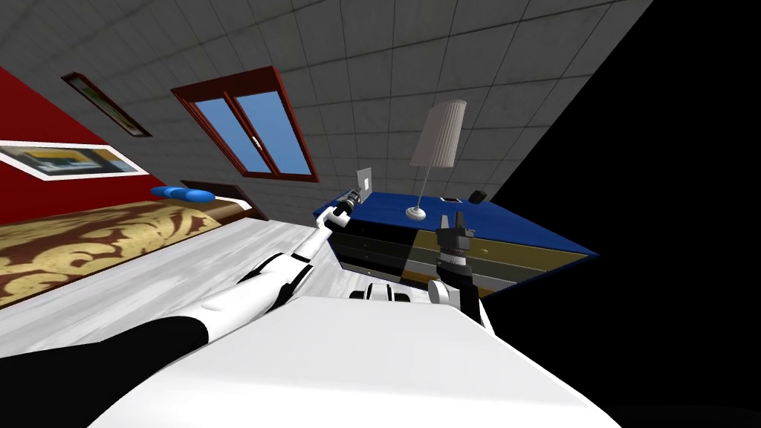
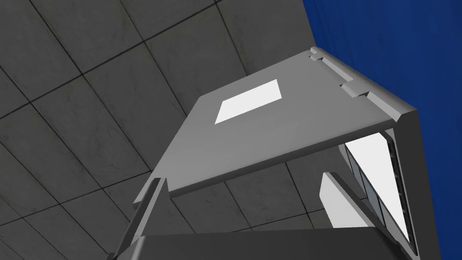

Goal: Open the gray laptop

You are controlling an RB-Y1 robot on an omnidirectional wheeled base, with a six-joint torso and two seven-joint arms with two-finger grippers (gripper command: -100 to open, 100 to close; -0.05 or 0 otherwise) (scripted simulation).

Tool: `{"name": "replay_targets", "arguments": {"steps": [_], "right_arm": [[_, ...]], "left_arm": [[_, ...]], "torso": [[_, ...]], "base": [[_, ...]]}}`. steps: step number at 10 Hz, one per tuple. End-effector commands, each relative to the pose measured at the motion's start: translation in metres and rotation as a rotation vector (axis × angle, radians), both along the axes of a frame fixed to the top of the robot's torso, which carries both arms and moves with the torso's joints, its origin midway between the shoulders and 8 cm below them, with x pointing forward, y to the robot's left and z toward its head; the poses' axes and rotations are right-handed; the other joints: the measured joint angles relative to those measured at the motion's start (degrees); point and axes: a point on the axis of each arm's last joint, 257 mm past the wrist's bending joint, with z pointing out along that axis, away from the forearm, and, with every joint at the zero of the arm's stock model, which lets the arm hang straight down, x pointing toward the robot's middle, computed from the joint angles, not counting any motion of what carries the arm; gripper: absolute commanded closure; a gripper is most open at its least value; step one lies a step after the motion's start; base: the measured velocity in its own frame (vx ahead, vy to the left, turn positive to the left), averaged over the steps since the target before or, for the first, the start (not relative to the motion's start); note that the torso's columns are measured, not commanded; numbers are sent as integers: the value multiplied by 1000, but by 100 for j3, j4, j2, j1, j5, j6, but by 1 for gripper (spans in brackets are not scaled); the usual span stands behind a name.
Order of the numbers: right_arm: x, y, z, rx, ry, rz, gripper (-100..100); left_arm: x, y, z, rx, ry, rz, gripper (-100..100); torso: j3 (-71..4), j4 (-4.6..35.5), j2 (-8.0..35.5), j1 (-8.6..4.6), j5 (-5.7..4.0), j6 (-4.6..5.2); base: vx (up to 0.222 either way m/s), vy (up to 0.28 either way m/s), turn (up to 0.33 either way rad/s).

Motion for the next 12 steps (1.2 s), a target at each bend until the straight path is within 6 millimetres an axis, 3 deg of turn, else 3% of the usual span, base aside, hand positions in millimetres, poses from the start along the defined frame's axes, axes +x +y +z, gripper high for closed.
{"name": "replay_targets", "arguments": {"steps": [1,4,5,7,8,12], "right_arm": [[0,0,0,0,0,0,0],[0,0,0,0,0,0,0],[0,0,0,0,0,0,0],[0,0,0,0,0,0,0],[0,0,0,0,0,0,0],[0,0,0,0,0,0,0]], "left_arm": [[16,22,10,39,22,56,-100],[38,71,26,100,67,172,-100],[39,70,31,99,63,172,-100],[48,103,46,129,88,247,-100],[48,103,46,129,88,247,-100],[55,165,74,166,131,380,-100]], "torso": [[0,0,1,-7,-2,0],[3,1,4,-5,-2,0],[1,1,0,-7,-3,-1],[2,0,3,9,3,-2],[3,2,5,2,0,-1],[1,0,1,-9,-3,1]], "base": [[-8,-53,-37],[-13,-74,-80],[-6,-59,-33],[-19,-55,-78],[-16,-48,-33],[-14,-73,-76]]}}
